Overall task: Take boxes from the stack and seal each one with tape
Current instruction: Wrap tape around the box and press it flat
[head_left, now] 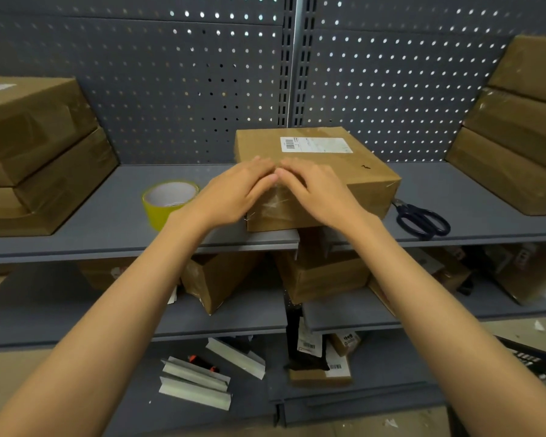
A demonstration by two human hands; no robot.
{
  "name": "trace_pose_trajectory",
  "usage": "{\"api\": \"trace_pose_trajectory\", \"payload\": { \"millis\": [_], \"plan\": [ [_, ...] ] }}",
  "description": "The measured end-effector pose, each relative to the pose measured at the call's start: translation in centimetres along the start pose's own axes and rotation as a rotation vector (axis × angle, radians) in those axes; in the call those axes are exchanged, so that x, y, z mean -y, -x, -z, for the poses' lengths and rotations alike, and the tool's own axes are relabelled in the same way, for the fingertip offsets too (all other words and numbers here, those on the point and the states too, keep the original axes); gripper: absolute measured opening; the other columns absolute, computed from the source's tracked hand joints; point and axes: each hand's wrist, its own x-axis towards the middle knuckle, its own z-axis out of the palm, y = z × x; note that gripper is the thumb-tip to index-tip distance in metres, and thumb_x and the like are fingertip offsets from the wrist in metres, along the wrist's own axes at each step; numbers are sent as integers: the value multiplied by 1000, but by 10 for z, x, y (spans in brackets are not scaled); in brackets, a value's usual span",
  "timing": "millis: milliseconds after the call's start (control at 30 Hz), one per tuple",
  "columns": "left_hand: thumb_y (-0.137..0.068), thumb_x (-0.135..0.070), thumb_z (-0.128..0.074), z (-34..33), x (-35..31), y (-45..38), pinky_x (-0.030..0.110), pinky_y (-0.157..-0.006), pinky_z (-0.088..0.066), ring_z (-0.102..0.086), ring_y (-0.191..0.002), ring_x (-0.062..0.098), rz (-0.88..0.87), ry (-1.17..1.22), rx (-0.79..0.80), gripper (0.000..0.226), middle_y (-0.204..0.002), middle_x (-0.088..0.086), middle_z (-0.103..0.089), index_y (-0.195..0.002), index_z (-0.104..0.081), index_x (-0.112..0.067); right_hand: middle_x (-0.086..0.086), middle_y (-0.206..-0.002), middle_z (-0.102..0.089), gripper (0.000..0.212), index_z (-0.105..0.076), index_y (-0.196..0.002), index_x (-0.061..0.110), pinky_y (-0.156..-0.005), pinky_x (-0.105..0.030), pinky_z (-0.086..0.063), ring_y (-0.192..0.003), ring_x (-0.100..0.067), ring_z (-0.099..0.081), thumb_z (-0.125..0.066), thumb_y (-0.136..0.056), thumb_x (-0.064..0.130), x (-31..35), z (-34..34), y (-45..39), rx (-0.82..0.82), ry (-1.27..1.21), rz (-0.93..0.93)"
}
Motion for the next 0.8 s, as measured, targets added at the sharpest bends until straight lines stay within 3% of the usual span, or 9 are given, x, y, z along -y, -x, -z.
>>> {"api": "trace_pose_trajectory", "payload": {
  "millis": [100,200,300,400,467,567,700,800],
  "plan": [
    [-96,-48,-36,-11,10,4,34,-118,-19,-26,-144,22,-50,-165,-2,65,-154,9,-30,-149,-30,-10,-1,-146,-45,52,-44,-142,17,-112,-32,-23,-138,-15,-36,-35,-100,46,-11,-14,3,-1,225,72],
    [-89,-60,-36,-12,17,4,39,-114,-28,-35,-139,25,-82,-248,-23,76,-151,11,-38,-146,-35,-9,-6,-140,-52,61,-49,-138,11,-106,-34,-33,-131,-21,-46,-31,-96,51,-20,-22,8,-63,413,151],
    [-88,-58,-43,-11,19,2,39,-110,-32,-42,-135,27,-116,-255,-38,74,-147,12,-43,-143,-40,-9,-8,-138,-54,63,-50,-136,9,-104,-36,-36,-129,-23,-49,-33,-94,53,-23,-22,7,-70,448,181],
    [-85,-55,-49,-12,18,5,43,-113,-33,-39,-137,26,-137,-257,-55,77,-149,11,-39,-146,-36,-9,-8,-145,-46,69,-42,-142,9,-110,-36,-30,-135,-23,-41,-47,-90,54,-25,-18,9,-44,456,217],
    [-81,-53,-57,-12,20,6,46,-113,-31,-35,-139,27,-145,-265,-40,83,-152,12,-35,-147,-31,-9,-7,-153,-34,85,-31,-148,10,-114,-35,-21,-141,-23,-31,-64,-82,52,-26,-15,12,39,475,235],
    [-70,-54,-72,-11,20,7,38,-118,-18,-20,-145,23,-139,-241,31,106,-157,11,-22,-151,-20,-9,-4,-157,-26,90,-24,-151,14,-117,-33,-13,-145,-20,-22,-68,-81,50,-23,-11,12,63,447,230],
    [-82,-50,-56,0,11,2,27,-115,-12,-12,-146,11,33,159,27,78,-158,1,-21,-149,-29,-20,2,-155,-29,80,-29,-149,19,-115,-32,-14,-144,-14,-22,-55,-86,60,-14,-4,5,77,199,104],
    [-88,-43,-54,-5,20,3,31,-117,-13,-10,-145,10,11,109,-9,70,-158,2,-20,-148,-29,-20,-1,-154,-33,74,-31,-148,18,-114,-31,-16,-142,-15,-28,-48,-90,60,-11,-12,3,1,309,100]
  ]
}}
